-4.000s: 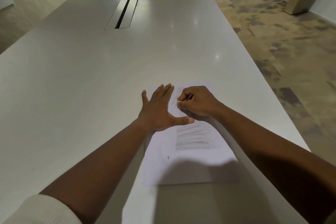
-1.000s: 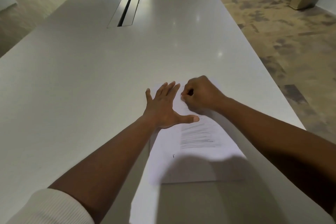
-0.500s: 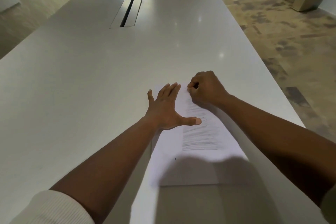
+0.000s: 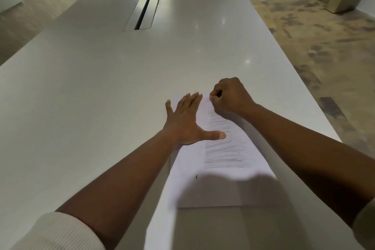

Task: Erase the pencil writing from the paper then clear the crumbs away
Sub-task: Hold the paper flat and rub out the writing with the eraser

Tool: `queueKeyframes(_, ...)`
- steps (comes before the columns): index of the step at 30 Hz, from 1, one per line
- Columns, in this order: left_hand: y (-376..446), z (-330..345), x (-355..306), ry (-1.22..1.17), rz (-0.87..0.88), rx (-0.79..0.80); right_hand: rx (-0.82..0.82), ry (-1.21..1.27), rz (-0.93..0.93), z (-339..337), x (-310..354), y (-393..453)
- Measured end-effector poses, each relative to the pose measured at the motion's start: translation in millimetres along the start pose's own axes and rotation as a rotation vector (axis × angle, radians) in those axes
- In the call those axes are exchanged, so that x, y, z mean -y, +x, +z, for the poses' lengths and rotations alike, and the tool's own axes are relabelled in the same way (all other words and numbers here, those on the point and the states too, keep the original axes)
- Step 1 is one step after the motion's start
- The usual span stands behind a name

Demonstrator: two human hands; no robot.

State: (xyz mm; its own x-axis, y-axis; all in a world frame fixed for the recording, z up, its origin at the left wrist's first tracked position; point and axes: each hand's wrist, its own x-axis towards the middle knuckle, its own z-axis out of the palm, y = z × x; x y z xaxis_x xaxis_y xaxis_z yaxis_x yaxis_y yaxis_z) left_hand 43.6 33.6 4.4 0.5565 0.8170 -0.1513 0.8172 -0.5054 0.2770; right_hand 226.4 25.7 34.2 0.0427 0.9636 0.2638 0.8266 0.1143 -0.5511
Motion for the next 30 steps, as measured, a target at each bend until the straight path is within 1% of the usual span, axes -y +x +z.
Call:
queueKeyframes(4, 1.8, -1.0, -0.3, 0.007, 0.001, 0.001, 0.010, 0.017, 0.061, 1.2, -1.0, 2.3)
queueKeyframes(8, 9.7, -4.1, 0.9, 0.060, 0.029, -0.043, 0.039, 0.020, 0.083, -1.1, -0.8, 5.3)
queueKeyframes(13, 21.9, -1.9, 1.4, 0.014, 0.054, -0.080, 0.040, 0.035, 0.089, -0.8, -2.4, 6.2)
queueKeyframes(21, 26.0, 1.2, 4.3, 0.066, 0.063, -0.059, 0.003, 0.019, 0.020, 2.6, -3.3, 1.8)
queueKeyframes(26, 26.7, 0.4, 3.8, 0.039, 0.062, -0.059, 0.071, 0.042, -0.090, 9.0, 7.5, -7.4)
queueKeyframes(28, 26.0, 0.5, 3.7, 0.042, 0.059, -0.058, 0.047, 0.041, -0.052, 7.9, 3.5, -3.0)
queueKeyframes(30, 25.7, 1.1, 3.9, 0.032, 0.053, -0.056, -0.011, 0.005, 0.028, 3.5, -2.6, 5.0)
